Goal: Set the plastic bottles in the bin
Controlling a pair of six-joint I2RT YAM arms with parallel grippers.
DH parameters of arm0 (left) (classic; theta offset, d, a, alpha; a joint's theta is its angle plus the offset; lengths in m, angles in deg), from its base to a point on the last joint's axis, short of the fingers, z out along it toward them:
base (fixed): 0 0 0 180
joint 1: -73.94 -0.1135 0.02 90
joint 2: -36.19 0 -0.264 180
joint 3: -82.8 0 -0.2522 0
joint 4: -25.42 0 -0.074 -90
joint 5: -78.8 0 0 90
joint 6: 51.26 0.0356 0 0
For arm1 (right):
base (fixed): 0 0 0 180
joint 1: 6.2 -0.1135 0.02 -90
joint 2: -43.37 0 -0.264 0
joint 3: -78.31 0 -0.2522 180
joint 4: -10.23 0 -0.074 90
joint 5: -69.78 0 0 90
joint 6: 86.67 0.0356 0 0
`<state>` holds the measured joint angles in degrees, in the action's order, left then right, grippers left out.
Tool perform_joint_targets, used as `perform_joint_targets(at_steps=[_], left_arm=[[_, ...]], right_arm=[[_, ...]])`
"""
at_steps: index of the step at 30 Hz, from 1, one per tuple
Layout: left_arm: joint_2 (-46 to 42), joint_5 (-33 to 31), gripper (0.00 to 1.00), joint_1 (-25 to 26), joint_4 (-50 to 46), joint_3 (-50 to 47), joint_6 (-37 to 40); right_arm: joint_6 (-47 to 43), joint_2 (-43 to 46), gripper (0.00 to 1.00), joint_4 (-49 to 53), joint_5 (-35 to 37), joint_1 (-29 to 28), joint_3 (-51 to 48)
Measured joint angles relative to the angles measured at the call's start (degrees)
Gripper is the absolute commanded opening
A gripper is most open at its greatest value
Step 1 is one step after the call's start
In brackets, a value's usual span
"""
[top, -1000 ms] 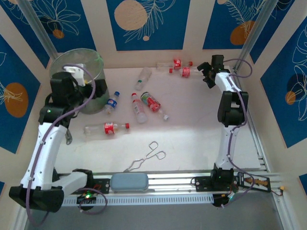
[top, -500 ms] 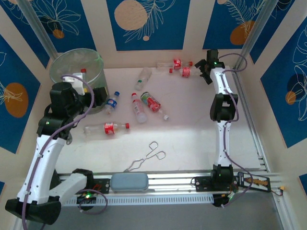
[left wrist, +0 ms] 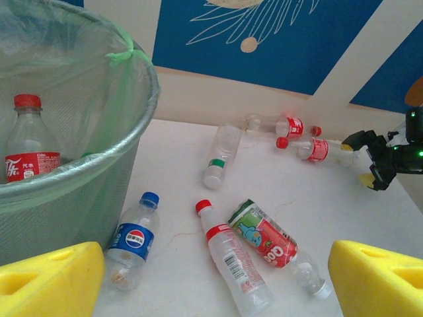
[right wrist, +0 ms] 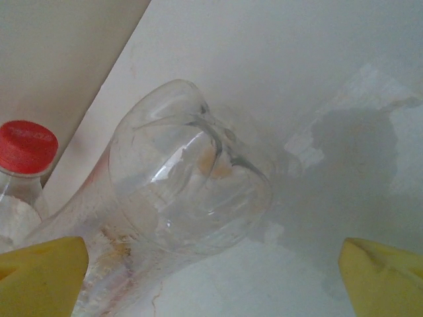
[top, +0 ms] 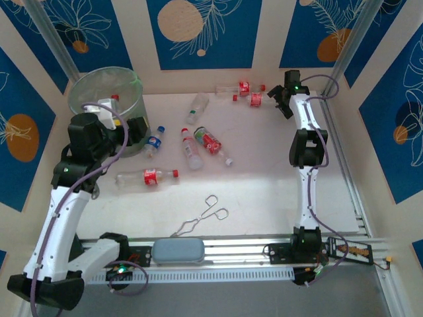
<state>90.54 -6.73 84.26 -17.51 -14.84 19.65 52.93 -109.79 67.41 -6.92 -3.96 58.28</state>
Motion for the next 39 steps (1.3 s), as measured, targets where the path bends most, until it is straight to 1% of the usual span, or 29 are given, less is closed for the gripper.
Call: perform_joint_targets(at_steps=[2,5,10,12,15,18,19,23,28,30,39], left_arm=[[-0.50,0.00,0.88,0.00,0.02,0.00,-0.13],[-0.94,0.00,0.88,0.00,0.02,-0.11,-0.15],[-0.83,0.42,0.88,0.00,0.94,-1.27,-0.61],[-0.37,0.61,0.87,0.00,1.55,-1.75,-0.83],[1.16,1.33,0.88,0.00,3.02,-2.01,-1.46],[2.54,1.90,0.88,0.00,3.98,-2.10,-1.73],[2.75,2.01,0.88,0.04,4.17,-2.21,-1.86],[2.49,2.08,0.88,0.09,4.22,-2.32,-1.77],[0.22,0.72,0.89,0.09,2.45,-2.32,-0.26],[-0.63,0.11,0.88,0.09,1.95,-2.32,0.15],[-0.37,-0.09,0.88,0.09,1.75,-2.32,0.52]], right_arm=[[-1.60,2.93,0.97,-1.49,-0.11,0.02,-5.09],[-3.69,10.88,0.96,-3.78,0.11,0.00,-18.23],[-5.51,26.69,0.94,-8.79,0.87,-0.13,-40.44],[-5.64,31.34,0.94,-10.29,0.70,-0.46,-44.50],[-5.53,33.66,0.94,-12.22,0.02,-1.09,-43.65],[-4.04,32.37,0.98,-13.22,-0.50,-2.73,-40.13],[-3.19,31.26,1.00,-13.44,-0.63,-3.41,-38.69],[0.02,25.05,0.99,-11.56,0.24,-5.16,-32.22],[3.04,16.61,0.99,-4.61,2.54,-5.55,-24.02],[3.82,15.28,0.99,-2.86,3.21,-5.55,-23.65],[4.70,14.16,0.99,-2.32,2.08,-4.81,-22.12]])
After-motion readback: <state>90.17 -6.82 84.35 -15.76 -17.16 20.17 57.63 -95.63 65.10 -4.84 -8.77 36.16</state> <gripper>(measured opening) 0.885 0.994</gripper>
